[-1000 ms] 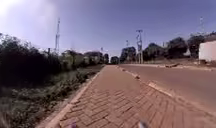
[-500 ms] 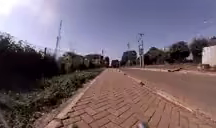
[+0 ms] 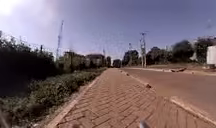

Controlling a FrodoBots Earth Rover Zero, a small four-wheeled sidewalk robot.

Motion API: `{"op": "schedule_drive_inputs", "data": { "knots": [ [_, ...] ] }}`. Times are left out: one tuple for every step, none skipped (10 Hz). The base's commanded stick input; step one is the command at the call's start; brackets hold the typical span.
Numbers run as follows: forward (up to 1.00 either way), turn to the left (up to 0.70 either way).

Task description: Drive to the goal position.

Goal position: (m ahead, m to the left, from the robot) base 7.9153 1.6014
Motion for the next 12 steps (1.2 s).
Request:
{"op": "schedule_drive_inputs", "data": {
  "knots": [
    [1.0,-0.16],
    [1.0,0.0],
    [1.0,0.0],
    [1.0,0.0],
    [1.0,0.0],
    [1.0,0.0],
    [1.0,-0.28],
    [1.0,-0.24],
    [1.0,-0.13],
    [1.0,0.0],
    [1.0,0.0],
    [1.0,0.0]
  ]
}}
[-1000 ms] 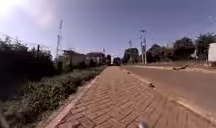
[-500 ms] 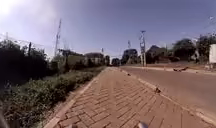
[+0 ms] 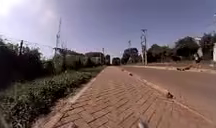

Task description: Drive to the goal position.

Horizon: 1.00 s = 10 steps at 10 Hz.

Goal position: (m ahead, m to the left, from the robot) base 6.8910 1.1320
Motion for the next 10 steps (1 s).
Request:
{"op": "schedule_drive_inputs", "data": {
  "knots": [
    [1.0,0.0],
    [1.0,0.0],
    [1.0,0.0],
    [1.0,0.0],
    [1.0,0.0],
    [1.0,0.0],
    [1.0,0.0],
    [1.0,0.0],
    [1.0,0.0],
    [1.0,0.0]
  ]
}}
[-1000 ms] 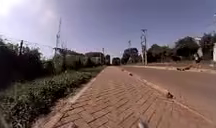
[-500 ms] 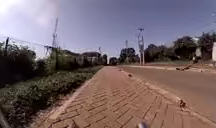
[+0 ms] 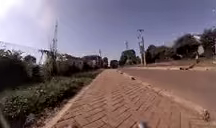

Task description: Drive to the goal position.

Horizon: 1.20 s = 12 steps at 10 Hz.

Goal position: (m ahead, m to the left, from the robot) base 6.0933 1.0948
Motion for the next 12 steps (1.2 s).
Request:
{"op": "schedule_drive_inputs", "data": {
  "knots": [
    [1.0,0.0],
    [1.0,0.0],
    [1.0,0.0],
    [1.0,0.0],
    [1.0,0.0],
    [1.0,0.0],
    [1.0,0.0],
    [1.0,0.0],
    [1.0,0.0],
    [1.0,0.0],
    [1.0,0.0],
    [1.0,0.0]
  ]
}}
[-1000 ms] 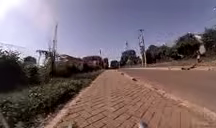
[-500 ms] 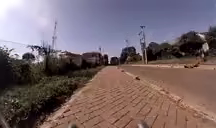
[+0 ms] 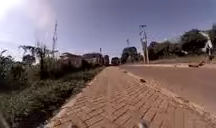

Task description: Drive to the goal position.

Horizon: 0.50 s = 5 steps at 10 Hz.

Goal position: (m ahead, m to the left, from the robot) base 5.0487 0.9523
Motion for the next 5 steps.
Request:
{"op": "schedule_drive_inputs", "data": {
  "knots": [
    [1.0,0.0],
    [1.0,0.0],
    [1.0,-0.16],
    [1.0,-0.21],
    [1.0,0.0]
  ]
}}
